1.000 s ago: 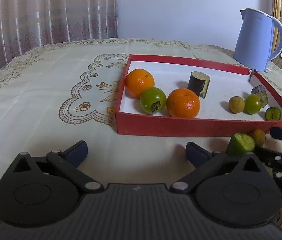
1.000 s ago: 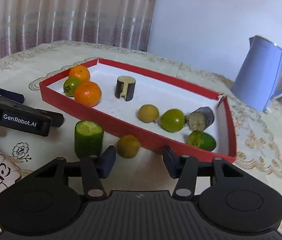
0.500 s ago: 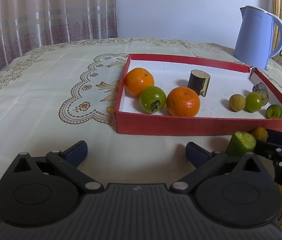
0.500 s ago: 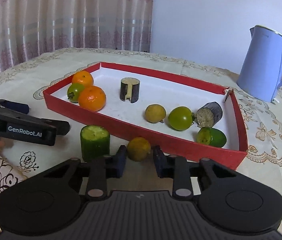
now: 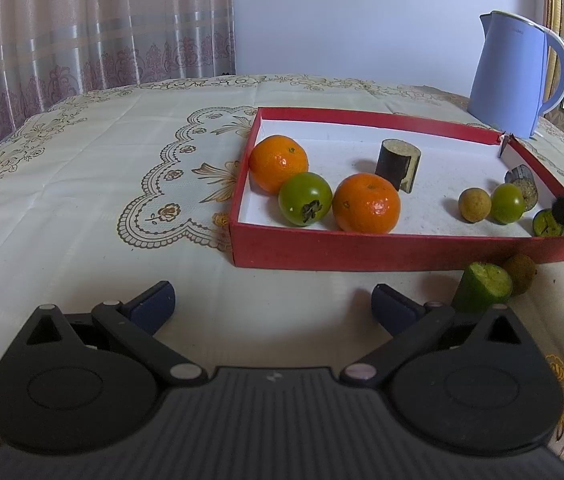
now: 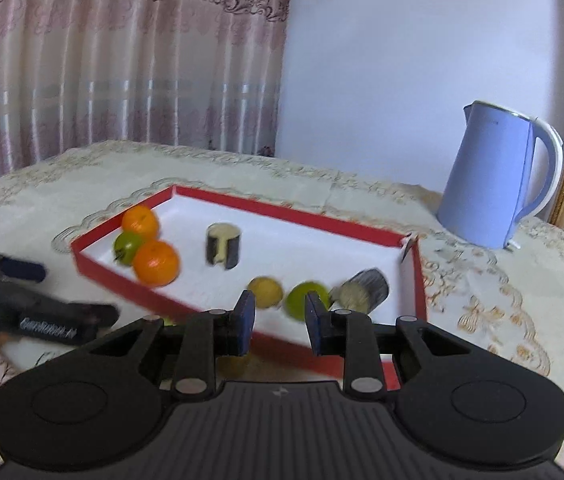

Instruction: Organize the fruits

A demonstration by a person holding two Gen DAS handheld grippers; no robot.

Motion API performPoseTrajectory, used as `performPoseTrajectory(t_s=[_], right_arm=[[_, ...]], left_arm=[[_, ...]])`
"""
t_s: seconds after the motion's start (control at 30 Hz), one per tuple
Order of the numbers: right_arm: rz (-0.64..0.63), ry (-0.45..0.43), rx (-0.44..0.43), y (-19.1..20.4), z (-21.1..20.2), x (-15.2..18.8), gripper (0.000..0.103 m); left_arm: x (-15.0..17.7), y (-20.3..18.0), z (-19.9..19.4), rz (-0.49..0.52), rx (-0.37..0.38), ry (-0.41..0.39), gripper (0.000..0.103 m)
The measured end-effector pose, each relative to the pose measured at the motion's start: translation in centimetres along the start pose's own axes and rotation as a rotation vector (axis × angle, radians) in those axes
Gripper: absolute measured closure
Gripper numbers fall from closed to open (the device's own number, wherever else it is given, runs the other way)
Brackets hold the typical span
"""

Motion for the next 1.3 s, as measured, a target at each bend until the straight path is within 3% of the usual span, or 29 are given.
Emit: performPoseTrajectory(t_s=[0.23, 0.3, 0.37, 0.5, 0.63, 0.73, 0.97, 1.3], right_arm=[[-0.017, 0.038, 0.016, -0.2, 2.7, -1.2, 0.076], [0.073, 0.072, -0.082, -0.3, 1.9, -0.5, 0.076], [0.107, 0.095, -0.123, 0.0, 0.7, 0.4, 0.076], [0.104, 0.102, -0.115, 0.8, -0.9, 2.0, 0.076], [0.081, 0.154, -0.051, 1.3, 0.5, 3.5, 0.076], [0.105, 0.178, -0.057, 1.7, 1.4, 4.1, 0.076], [0.122, 0.179, -0.043, 2.4, 2.8, 4.1, 0.076], [0.052, 0.154, 0.003, 2.9, 2.9, 4.1, 0.078]], left_arm=[[0.0, 0.0, 0.0, 0.0, 0.0, 0.0, 0.0], [0.0, 0.0, 0.0, 0.0, 0.0, 0.0, 0.0], [0.0, 0.0, 0.0, 0.002, -0.001, 0.001, 0.0], [0.0, 0.0, 0.0, 0.0, 0.0, 0.0, 0.0], [0.0, 0.0, 0.0, 0.0, 0.0, 0.0, 0.0], [0.0, 0.0, 0.0, 0.0, 0.0, 0.0, 0.0], [0.0, 0.0, 0.0, 0.0, 0.0, 0.0, 0.0], [0.0, 0.0, 0.0, -0.001, 0.001, 0.0, 0.0]])
Point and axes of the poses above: each gripper's, at about its wrist camera, not at the fingertips, and z roughly the way its jaws point, y to its left, x to its underside, the point moved 8 cm from there along z, roughly the way its jaws point, and after that the axes turned 4 degrees about z, right-handed, at the moved point
